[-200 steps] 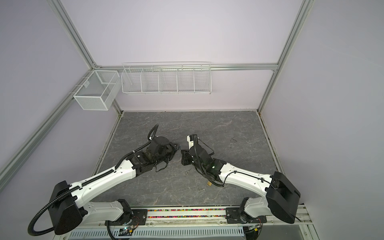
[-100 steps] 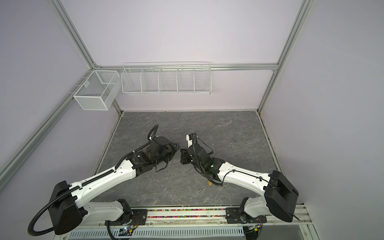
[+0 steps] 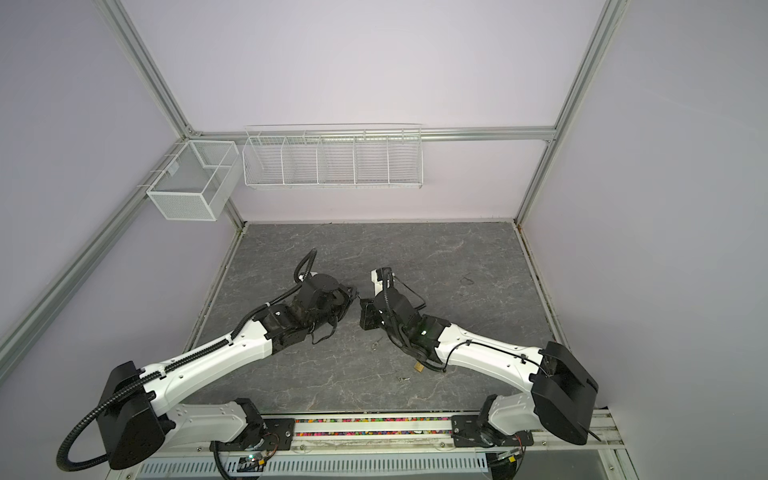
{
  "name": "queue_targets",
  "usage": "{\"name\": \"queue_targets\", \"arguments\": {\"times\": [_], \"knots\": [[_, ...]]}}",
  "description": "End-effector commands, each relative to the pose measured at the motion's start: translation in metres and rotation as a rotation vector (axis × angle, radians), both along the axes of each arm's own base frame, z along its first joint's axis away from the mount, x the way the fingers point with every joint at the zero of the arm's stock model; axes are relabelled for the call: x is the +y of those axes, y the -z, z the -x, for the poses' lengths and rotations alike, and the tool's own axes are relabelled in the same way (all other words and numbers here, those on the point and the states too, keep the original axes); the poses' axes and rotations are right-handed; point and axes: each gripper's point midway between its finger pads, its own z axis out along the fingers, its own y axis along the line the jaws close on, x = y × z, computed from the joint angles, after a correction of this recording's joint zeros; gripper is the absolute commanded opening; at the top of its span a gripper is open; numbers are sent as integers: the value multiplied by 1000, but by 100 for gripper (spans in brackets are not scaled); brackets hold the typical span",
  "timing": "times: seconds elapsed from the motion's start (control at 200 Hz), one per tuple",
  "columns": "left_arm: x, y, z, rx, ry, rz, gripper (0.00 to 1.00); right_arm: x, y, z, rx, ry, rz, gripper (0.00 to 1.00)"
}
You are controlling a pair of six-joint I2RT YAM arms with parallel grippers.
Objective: Unlock with the key
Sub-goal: 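Lift the blue padlock with the left gripper while the right gripper brings the key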
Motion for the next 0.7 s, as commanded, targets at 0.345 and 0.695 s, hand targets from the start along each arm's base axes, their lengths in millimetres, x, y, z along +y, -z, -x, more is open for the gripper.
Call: {"name": "queue_targets", "arguments": {"times": [0.345, 0.695], "knots": [[1, -12, -1, -22, -21, 48, 0, 4, -14, -3, -23, 14, -15, 7], [-2, -13, -1, -22, -14, 73, 0, 1, -15, -3, -31, 14, -1, 7]]}}
